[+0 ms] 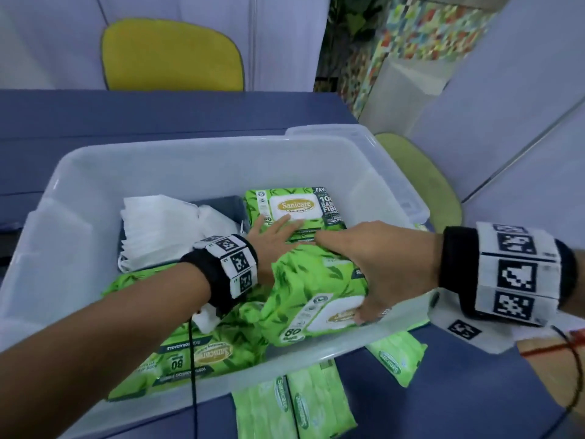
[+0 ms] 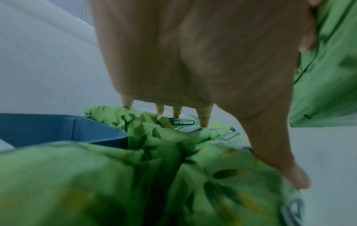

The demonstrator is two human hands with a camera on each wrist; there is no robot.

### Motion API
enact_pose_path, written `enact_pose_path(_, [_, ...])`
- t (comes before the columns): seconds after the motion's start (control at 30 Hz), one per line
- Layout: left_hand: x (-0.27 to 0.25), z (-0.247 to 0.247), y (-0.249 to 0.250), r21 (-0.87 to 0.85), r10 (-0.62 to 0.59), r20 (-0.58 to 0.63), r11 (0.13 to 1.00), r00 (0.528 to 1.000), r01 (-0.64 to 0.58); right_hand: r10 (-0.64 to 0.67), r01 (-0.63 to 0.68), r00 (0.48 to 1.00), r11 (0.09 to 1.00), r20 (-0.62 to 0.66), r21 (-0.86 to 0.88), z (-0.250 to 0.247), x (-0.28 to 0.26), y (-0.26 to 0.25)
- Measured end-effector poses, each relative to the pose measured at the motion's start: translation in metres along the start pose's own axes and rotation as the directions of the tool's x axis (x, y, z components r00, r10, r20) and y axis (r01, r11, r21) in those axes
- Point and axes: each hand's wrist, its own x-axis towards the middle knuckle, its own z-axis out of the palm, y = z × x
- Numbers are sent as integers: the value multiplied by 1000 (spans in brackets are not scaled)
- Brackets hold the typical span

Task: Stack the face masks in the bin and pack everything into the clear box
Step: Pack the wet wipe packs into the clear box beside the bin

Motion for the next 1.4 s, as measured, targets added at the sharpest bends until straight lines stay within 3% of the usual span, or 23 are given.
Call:
enact_pose_path(0.1, [2,10,-10,27,41,-27,999,999,-41,56,-23,981,984,186,-174,10,15,-1])
enact_pose_path(0.23, [5,16,-11,-20,67,-57,997,996,-69,149,-128,926,988,348,-83,18,35,-7])
enact_pose_path(0.33, [3,7,-12,-107,72,-90,991,993,-81,95,-21,897,985,432,-172,18,47,-16])
enact_pose_path(0.47, [-9,-16,-13,-359,166,-170,908,971,-218,53,128,826,952,561,-278,17,52,-16])
enact_pose_path(0.57, [-19,-21,-7,-449,252,-49,859,967,-246,43,129,830,955,555,-266,19,55,-14])
enact_pose_path(0.67, [-23,-15,1,-561,274,155,815,949,-144,60,141,815,944,576,-298,22,56,-15])
enact_pose_path(0.73, [-24,-14,8,-667,265,219,743,939,-54,71,144,807,939,586,-311,19,53,-15])
enact_pose_path(0.8, [-26,-17,15,-644,246,245,764,938,-32,54,120,844,951,533,-285,6,45,-10])
enact_pose_path(0.9, [-27,-18,28,-370,203,262,924,943,-96,49,12,937,985,346,-173,-27,19,-1])
enact_pose_path(1.0, [-25,-15,37,-204,231,280,963,932,-177,71,-59,976,996,206,-62,-36,-29,3])
enact_pose_path(1.13, [-18,-9,50,30,263,263,959,928,-281,153,-155,955,988,253,-14,1,-84,-7])
enact_pose_path(1.17, [-18,-9,53,59,264,232,957,936,-284,189,-191,959,982,209,-14,12,-94,-6])
enact_pose_path(1.23, [-15,-9,57,117,313,145,937,939,-330,197,-197,980,980,1,-5,36,-107,-4])
enact_pose_path(1.3, [-12,-8,60,241,432,68,868,900,-434,178,-176,976,984,-127,23,58,-115,-5])
enact_pose_path(1.4, [-1,1,61,332,490,154,792,858,-513,169,-176,950,984,-263,-6,88,-116,-5])
